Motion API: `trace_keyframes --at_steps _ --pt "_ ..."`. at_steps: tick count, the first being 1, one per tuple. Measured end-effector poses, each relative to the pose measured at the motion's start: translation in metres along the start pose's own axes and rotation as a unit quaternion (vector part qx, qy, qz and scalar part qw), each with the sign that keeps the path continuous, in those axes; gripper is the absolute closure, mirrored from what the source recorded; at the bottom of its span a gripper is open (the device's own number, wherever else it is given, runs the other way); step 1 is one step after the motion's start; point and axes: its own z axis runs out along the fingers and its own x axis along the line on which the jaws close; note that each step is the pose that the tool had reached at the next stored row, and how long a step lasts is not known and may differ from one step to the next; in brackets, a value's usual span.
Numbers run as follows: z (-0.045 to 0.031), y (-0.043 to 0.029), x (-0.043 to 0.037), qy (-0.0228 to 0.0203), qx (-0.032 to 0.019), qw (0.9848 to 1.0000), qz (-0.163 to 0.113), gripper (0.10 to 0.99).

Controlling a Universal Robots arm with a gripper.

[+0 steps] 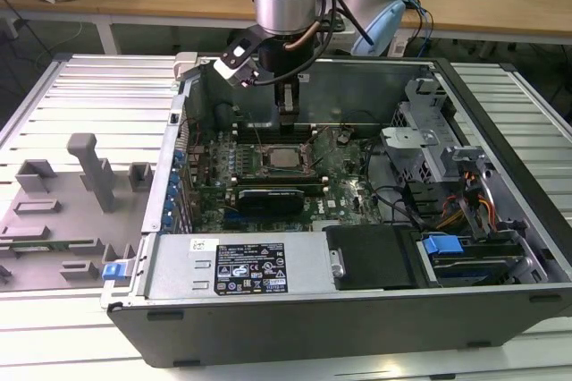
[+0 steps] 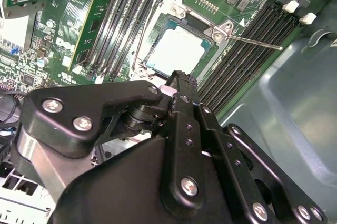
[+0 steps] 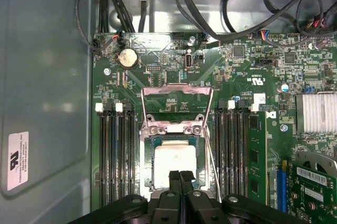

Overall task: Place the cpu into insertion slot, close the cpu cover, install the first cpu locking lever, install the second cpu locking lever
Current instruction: 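Close the cpu cover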

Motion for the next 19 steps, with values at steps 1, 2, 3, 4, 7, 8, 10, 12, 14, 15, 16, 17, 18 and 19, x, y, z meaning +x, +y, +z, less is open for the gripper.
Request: trace_keyframes --at_steps 1,2,3,4,7,8,10,12,14,15,16,17,18,19 --pt "0.0 0.0003 0.0 0.0 0.0001 1.0 0.0 0.98" --pt "0.0003 0.0028 0.0001 0.0 0.0006 1.0 0.0 0.98" --pt "0.0006 0.0072 0.0001 0.0 0.0025 1.0 0.0 0.98" --pt "0.0011 0.0143 0.0002 -0.0001 0.0051 1.0 0.0 0.98" --pt "0.0019 0.0248 0.0003 -0.0001 0.0091 1.0 0.0 0.98" --pt "0.0021 0.0274 0.0003 -0.0001 0.0102 0.9999 0.0 0.98" --pt "0.0027 0.0361 0.0004 -0.0001 0.0131 0.9999 0.0 0.98" --pt "0.0036 0.0483 0.0005 -0.0002 0.017 0.9999 0.0 0.98" --pt "0.0037 0.0551 0.0006 -0.0003 0.0195 0.9998 0.0 0.98" --pt "0.0025 0.0552 0.0007 -0.0003 0.0196 0.9998 0.0 0.98" --pt "0.0016 0.0553 0.0006 -0.0002 0.0195 0.9998 0.0 0.98" --pt "0.0009 0.0554 0.0006 -0.0001 0.0195 0.9998 0.0 0.98" --pt "0.0009 0.0554 0.0006 -0.0001 0.0195 0.9998 0.0 0.98" --pt "0.0008 0.056 0.0006 -0.0002 0.0195 0.9998 0.0 0.98"
